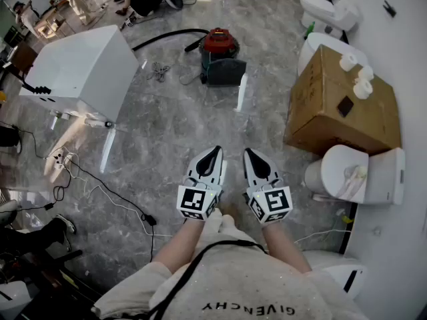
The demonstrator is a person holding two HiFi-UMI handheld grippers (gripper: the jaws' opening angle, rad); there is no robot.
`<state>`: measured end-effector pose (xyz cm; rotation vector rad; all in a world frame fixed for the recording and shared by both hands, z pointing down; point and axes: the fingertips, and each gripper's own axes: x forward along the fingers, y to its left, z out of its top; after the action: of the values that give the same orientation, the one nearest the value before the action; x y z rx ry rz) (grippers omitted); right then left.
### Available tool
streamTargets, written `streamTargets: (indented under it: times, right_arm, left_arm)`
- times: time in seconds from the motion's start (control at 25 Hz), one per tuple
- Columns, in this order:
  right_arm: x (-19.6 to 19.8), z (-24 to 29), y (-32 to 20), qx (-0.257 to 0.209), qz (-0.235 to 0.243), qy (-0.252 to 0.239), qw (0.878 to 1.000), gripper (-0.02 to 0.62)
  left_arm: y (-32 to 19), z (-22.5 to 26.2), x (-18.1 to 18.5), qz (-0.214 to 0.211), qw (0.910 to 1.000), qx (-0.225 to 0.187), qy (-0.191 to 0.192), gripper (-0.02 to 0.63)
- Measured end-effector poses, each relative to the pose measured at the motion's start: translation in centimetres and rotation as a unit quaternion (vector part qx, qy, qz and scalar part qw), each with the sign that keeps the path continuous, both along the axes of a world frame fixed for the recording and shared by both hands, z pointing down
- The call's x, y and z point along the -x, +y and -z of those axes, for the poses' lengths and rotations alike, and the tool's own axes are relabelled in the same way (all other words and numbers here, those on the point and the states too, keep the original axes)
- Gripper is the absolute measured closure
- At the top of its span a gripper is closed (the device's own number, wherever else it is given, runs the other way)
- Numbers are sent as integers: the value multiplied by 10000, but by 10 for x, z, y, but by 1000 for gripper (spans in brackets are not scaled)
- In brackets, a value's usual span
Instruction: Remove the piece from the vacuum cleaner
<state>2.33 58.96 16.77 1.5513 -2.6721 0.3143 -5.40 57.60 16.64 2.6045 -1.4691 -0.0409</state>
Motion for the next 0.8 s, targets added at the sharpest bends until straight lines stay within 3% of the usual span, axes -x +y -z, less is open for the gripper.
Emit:
streamTargets:
  times: [0.8]
  right_arm:
    - [-21,4,-12,-172,4,-13,9999,583]
  left_arm:
    - [-16,0,-13,103,9998,-191,-27,586]
